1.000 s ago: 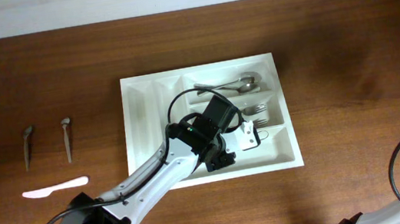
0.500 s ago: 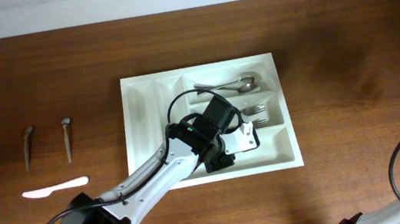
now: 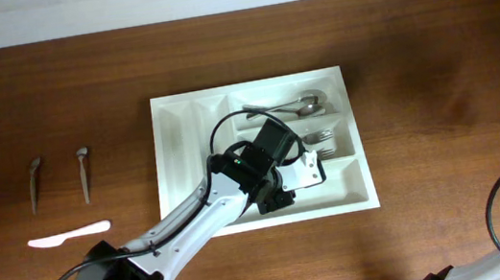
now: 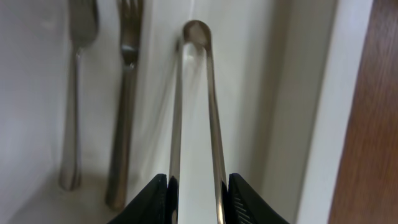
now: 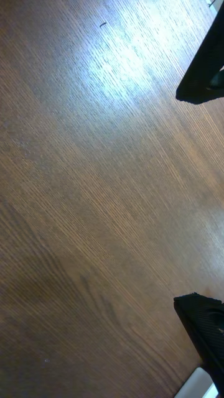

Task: Pack container
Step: 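Lower the tongs into the bottom compartment and open the left gripper, then move the left gripper back left over the white plastic knife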

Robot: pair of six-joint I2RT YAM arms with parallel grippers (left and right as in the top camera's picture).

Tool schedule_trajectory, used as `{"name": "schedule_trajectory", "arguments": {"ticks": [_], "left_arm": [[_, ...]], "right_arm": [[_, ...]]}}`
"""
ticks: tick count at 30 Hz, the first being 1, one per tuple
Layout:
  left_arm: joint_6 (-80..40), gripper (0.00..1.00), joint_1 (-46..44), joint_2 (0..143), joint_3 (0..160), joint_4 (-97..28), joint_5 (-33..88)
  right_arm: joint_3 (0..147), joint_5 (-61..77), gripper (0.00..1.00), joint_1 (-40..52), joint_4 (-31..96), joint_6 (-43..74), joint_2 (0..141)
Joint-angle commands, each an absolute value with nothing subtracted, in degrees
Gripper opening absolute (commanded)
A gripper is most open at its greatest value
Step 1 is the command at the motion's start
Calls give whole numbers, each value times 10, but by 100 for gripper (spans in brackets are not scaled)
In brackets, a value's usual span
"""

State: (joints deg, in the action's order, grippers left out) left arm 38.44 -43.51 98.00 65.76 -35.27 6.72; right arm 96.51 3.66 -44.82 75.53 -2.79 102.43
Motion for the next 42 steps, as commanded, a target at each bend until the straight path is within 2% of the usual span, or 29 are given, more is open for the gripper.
{"name": "schedule_trajectory", "arguments": {"ticks": [1, 11, 15, 25, 31, 34, 35, 36, 37, 38, 40, 42], "left_arm": [[393, 33, -438, 980, 666, -339, 78], [391, 34, -438, 980, 666, -330, 141], [382, 38, -438, 980, 666, -330, 142], [382, 38, -437, 979, 671, -295, 135], [376, 38, -437, 954, 742, -280, 49], [359, 41, -437, 938, 785, -279, -25], [352, 47, -435, 932, 797, -278, -52], [345, 57, -432, 928, 805, -278, -71], [330, 61, -427, 922, 811, -279, -89], [314, 70, -422, 917, 814, -282, -95], [293, 99, -411, 907, 814, -304, -93], [292, 99, -406, 901, 814, -354, -95]], "right_arm": [[964, 29, 99, -446, 754, -23, 1022], [964, 29, 99, -446, 754, -23, 1022], [964, 29, 99, -446, 754, -23, 1022], [964, 29, 99, -446, 754, -23, 1022], [964, 29, 99, -446, 754, -23, 1022], [964, 29, 99, -446, 754, -23, 1022], [964, 29, 99, -446, 754, -23, 1022], [964, 29, 99, -446, 754, -23, 1022], [964, 29, 99, -446, 754, -23, 1022], [964, 29, 99, -446, 754, -23, 1022], [964, 29, 99, -446, 754, -23, 1022], [964, 29, 99, -446, 754, -23, 1022]]}}
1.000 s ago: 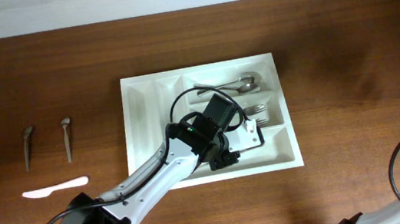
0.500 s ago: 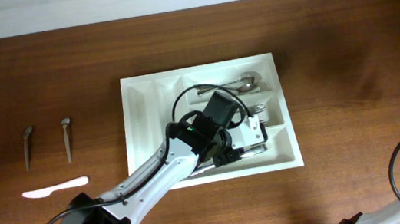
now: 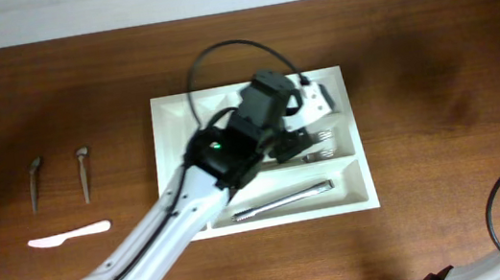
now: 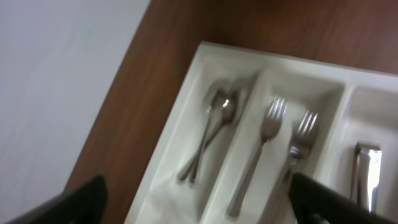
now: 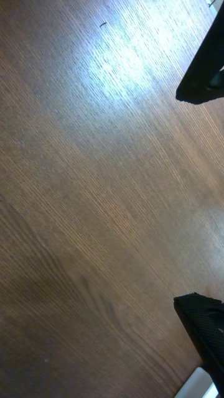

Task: Pack container
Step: 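Move the left gripper back left over the white plastic knife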

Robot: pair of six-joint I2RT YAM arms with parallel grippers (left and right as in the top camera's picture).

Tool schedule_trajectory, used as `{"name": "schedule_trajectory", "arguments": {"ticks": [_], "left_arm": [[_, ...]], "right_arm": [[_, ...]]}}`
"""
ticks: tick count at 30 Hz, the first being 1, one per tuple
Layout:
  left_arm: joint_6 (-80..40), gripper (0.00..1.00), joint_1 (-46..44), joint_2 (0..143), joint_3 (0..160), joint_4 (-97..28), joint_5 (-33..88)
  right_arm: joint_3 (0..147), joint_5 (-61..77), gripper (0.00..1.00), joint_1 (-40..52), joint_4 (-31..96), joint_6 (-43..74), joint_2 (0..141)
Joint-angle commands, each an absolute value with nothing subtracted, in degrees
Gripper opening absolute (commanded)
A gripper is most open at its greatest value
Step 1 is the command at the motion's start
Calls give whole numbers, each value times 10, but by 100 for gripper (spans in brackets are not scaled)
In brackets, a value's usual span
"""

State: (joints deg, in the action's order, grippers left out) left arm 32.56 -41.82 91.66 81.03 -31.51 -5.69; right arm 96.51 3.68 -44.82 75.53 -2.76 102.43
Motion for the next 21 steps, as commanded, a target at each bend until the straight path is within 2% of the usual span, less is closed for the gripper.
{"name": "schedule_trajectory", "arguments": {"ticks": [1, 5, 8, 10, 12, 17, 19, 21], "left_arm": [[292, 99, -404, 900, 814, -374, -95], [276, 99, -392, 900, 814, -413, -164], [109, 99, -353, 900, 814, -401, -329], [-8, 99, -310, 900, 814, -419, -381], [-67, 99, -262, 900, 814, -444, -335], [-73, 99, -162, 900, 814, -527, -36], [-73, 99, -137, 900, 813, -541, -4], [-81, 99, -114, 901, 813, -539, -31]], "right_arm": [[964, 29, 99, -446, 754, -23, 1022], [964, 29, 99, -446, 754, -23, 1022], [964, 29, 99, -446, 754, -23, 1022], [964, 29, 99, -446, 754, -23, 1022], [964, 29, 99, -446, 754, -23, 1022], [964, 29, 99, -446, 754, -23, 1022], [964, 29, 99, -446, 754, -23, 1022], [964, 29, 99, -446, 754, -23, 1022]]}}
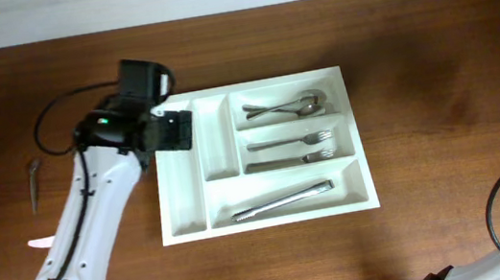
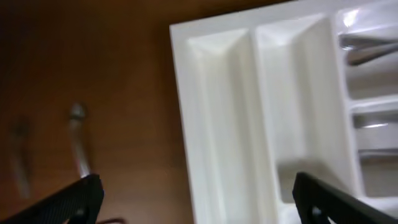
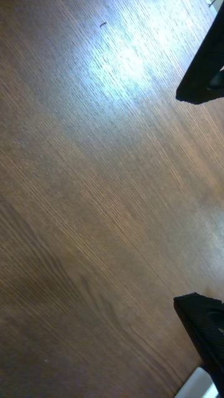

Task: Pack container
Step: 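Move the left gripper back left over the white plastic knife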

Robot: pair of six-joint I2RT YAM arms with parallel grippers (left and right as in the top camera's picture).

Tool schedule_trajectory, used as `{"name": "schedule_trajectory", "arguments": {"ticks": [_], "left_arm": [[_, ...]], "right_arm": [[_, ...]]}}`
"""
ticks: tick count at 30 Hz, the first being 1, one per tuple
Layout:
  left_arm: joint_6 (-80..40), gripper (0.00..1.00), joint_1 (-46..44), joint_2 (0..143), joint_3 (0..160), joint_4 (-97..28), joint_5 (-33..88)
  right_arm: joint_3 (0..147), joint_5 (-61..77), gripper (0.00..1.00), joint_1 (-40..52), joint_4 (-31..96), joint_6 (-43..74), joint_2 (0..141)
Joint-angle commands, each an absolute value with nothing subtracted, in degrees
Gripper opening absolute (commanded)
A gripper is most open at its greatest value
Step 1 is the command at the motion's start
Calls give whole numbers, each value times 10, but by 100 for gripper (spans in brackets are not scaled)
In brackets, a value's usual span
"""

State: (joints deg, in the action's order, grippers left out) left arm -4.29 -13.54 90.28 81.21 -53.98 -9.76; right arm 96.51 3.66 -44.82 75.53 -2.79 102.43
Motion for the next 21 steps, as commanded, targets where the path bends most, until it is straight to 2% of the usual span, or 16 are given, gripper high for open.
{"name": "schedule_trajectory", "arguments": {"ticks": [1, 4, 7, 9, 11, 15, 21], "left_arm": [[-120, 99, -102, 901, 813, -540, -60], [-427, 99, -48, 901, 813, -608, -185], [-663, 99, 22, 902, 812, -680, -189], [-712, 99, 58, 902, 810, -684, -161], [-711, 99, 84, 902, 810, -693, -134], [-714, 99, 115, 904, 802, -719, -132], [-810, 99, 160, 914, 751, -707, -114]], "right_arm": [[964, 29, 99, -446, 754, -23, 1022], [964, 29, 99, -446, 754, -23, 1022], [964, 29, 99, -446, 754, -23, 1022], [964, 29, 99, -446, 754, -23, 1022], [964, 29, 99, -446, 754, -23, 1022], [964, 29, 99, -446, 754, -23, 1022], [964, 29, 99, -446, 754, -23, 1022]]}}
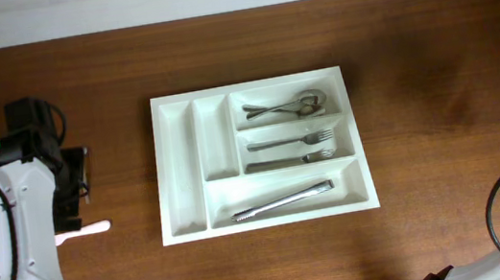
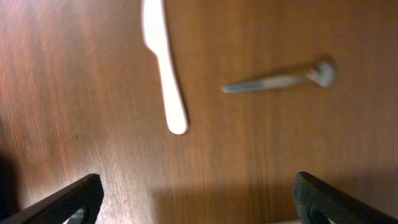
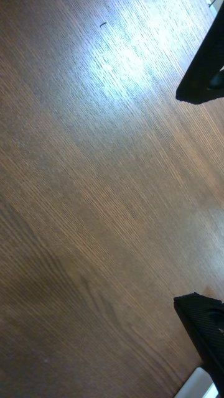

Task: Pack container
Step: 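Move the left gripper back left over the white plastic knife, then lower the left gripper and close it on the knife handle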

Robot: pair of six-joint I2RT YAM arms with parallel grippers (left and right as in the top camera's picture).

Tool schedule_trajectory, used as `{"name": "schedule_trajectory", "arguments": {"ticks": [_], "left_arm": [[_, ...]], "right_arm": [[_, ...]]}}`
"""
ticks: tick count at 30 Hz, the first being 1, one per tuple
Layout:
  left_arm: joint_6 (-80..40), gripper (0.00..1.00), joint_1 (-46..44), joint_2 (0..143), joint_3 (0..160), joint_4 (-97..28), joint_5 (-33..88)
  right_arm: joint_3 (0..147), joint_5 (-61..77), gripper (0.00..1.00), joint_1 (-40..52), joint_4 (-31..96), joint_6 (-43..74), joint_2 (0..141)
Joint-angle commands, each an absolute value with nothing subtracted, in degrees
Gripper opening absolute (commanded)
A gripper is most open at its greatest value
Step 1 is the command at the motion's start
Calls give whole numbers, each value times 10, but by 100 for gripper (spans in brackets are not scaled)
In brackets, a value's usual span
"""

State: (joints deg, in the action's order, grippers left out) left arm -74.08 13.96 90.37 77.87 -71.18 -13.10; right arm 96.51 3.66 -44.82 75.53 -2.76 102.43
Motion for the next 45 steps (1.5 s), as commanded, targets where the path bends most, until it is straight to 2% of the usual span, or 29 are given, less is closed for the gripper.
{"name": "schedule_trajectory", "arguments": {"ticks": [1, 12, 17, 20, 26, 45], "left_arm": [[-810, 99, 170, 916, 738, -700, -103], [-799, 99, 233, 928, 640, -654, -90], [-791, 99, 238, 941, 617, -621, -95], [-733, 99, 238, 958, 611, -571, -94], [-733, 99, 238, 980, 611, -539, -88], [-733, 99, 260, 1039, 611, -535, -86]], "right_arm": [[964, 29, 99, -446, 754, -23, 1022], [964, 29, 99, -446, 754, -23, 1022], [964, 29, 99, -446, 754, -23, 1022], [964, 29, 99, -446, 754, -23, 1022], [964, 29, 99, -446, 754, -23, 1022], [964, 29, 99, -446, 754, -23, 1022]]}}
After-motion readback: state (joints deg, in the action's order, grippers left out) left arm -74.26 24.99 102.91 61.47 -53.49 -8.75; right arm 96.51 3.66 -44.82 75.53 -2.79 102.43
